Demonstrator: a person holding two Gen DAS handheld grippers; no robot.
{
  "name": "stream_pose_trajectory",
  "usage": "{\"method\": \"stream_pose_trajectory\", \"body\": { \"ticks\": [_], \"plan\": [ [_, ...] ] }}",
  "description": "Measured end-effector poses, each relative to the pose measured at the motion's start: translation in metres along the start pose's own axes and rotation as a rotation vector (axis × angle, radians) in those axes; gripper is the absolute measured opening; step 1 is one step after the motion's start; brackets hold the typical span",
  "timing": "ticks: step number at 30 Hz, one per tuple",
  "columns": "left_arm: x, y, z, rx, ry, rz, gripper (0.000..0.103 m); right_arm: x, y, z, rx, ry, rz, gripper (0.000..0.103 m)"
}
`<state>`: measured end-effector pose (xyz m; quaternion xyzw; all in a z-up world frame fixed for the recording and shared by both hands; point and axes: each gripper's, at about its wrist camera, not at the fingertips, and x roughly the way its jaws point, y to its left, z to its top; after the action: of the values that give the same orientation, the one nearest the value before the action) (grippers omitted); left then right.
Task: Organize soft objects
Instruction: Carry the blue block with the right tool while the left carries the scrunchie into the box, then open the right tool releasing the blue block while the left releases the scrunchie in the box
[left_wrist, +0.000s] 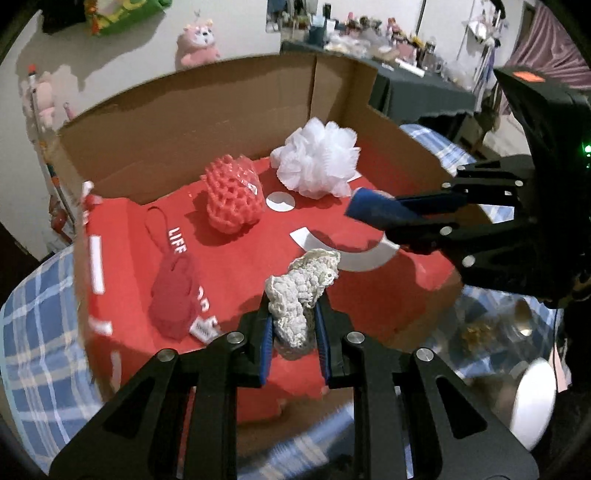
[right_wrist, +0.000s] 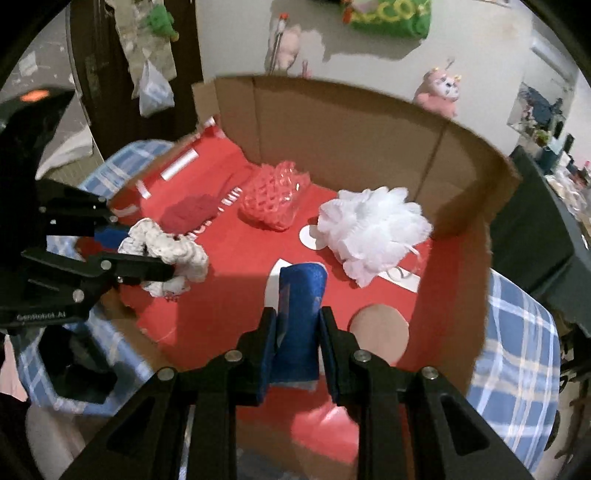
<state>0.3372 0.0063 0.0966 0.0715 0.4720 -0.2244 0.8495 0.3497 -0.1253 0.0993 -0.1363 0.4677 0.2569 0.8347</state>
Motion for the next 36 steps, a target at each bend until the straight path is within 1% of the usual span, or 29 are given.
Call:
{"method": "stream_pose_trajectory", "body": {
  "ticks": [3,8,17,28,32,35,36],
  "plan": [
    [0.019,0.002,0.013,0.015,0.036,0.001,0.018,0.017,-0.003,0.009,-0.014,0.040,0.017,0.025],
    [0.036,0.007,0.025,0.018,0.061,-0.002,0.018,0.039,-0.007,0.020,-0.026,0.085,0.023,0.025],
    [0.058,0.019,0.036,-0.005,0.095,-0.007,0.018,0.063,-0.017,0.029,-0.015,0.139,0.022,0.025],
    [0.061,0.017,0.037,-0.003,0.089,0.003,0.019,0.075,-0.020,0.035,0.003,0.180,0.013,0.026],
    [0.062,0.015,0.037,-0.004,0.089,0.015,0.021,0.080,-0.019,0.037,0.005,0.192,0.011,0.026],
    [0.062,0.017,0.038,-0.018,0.093,0.011,0.022,0.082,-0.020,0.038,0.009,0.191,0.012,0.026],
    [0.061,0.018,0.038,-0.022,0.093,0.011,0.024,0.082,-0.020,0.039,0.009,0.192,0.012,0.026]
  ]
}}
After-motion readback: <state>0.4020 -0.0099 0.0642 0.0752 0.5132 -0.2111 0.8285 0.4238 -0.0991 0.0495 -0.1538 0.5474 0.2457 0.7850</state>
